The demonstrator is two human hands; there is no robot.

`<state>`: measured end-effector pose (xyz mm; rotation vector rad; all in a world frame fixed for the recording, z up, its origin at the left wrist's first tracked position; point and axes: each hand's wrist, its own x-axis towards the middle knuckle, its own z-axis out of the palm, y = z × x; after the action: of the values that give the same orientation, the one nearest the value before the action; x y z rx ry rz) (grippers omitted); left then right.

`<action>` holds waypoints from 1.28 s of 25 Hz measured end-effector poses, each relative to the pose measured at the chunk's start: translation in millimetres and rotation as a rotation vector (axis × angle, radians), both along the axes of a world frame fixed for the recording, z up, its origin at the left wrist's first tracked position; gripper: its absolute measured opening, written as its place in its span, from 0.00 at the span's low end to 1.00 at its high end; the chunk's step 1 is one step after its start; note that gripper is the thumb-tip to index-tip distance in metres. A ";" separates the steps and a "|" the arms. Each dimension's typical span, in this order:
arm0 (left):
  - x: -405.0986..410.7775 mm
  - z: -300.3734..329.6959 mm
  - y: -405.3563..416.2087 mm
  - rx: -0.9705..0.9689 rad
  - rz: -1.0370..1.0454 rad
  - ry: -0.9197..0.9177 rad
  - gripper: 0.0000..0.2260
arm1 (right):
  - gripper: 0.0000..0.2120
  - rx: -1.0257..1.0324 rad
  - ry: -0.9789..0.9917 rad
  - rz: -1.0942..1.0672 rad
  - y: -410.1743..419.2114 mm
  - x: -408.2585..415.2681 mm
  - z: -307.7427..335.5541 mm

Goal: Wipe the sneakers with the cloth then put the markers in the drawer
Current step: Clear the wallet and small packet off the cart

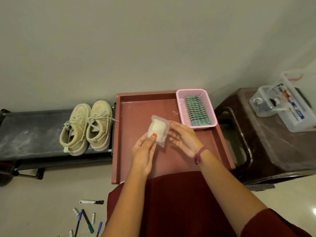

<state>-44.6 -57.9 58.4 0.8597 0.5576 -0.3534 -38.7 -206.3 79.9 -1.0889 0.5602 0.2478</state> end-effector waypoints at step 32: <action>-8.8 116.9 -291.4 -0.059 -0.717 -0.267 0.14 | 0.14 -0.382 -0.103 -0.307 -310.2 -95.6 129.1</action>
<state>-53.4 -349.2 175.2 1.0137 -0.0295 -0.8852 -134.4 -516.5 209.0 -1.3549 0.6894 -0.1909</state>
